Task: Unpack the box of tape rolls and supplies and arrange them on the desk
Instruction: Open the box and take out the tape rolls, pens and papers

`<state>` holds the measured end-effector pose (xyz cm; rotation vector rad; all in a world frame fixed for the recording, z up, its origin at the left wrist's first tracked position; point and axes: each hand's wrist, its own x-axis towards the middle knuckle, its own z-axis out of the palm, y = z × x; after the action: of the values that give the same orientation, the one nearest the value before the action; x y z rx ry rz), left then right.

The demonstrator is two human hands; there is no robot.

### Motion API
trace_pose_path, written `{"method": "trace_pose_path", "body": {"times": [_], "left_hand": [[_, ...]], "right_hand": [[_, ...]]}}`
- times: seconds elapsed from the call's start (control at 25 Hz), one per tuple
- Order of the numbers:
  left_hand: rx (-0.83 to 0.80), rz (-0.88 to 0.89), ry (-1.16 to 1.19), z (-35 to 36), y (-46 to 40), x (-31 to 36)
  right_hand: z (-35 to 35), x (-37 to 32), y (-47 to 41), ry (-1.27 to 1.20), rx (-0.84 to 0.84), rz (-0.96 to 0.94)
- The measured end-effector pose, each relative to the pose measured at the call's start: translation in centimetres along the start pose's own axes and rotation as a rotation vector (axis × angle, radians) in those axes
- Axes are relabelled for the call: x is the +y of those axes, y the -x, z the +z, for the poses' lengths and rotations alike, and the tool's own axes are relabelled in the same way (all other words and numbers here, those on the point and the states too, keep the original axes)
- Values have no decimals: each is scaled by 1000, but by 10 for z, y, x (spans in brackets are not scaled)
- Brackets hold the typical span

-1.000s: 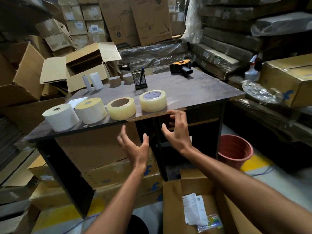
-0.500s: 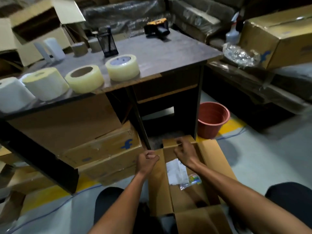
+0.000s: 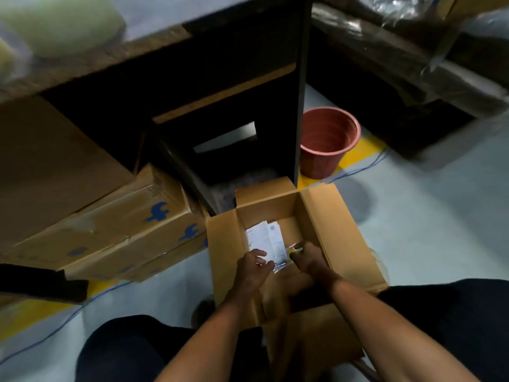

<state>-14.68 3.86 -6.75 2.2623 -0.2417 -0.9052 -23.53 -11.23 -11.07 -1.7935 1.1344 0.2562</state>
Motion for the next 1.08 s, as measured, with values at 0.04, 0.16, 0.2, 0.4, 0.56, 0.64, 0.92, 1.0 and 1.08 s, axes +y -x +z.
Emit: {"method": "trace_pose_path", "body": {"times": [0.04,0.16,0.2,0.4,0.56,0.64,0.92,1.0,1.08], "left_hand": [[-6,4,-28,-1,3,1],[-34,-19,-28,15,-15,-4],[-27,-25,-27,20,-27,-6],[-31,-97,-65,44,-80,-22],[-57,-183,-50,60,-105,-38],[-86,-209,-76,64,-110,-44],[-110,-258,-129,71,-140,-54],[-128,-276,-106,76,-143,-59],[-137,-303,-115,81,-140,-63]], "right_hand": [[3,0,2,11,1,-9],[15,5,-19,26,-29,-6],[19,6,-32,37,-34,-4],[37,14,-81,77,-59,3],[54,18,-104,57,-71,-22],[65,18,-112,28,-89,-10],[102,17,-138,-29,-129,65],[111,14,-145,16,-111,65],[117,10,-151,12,-121,64]]}}
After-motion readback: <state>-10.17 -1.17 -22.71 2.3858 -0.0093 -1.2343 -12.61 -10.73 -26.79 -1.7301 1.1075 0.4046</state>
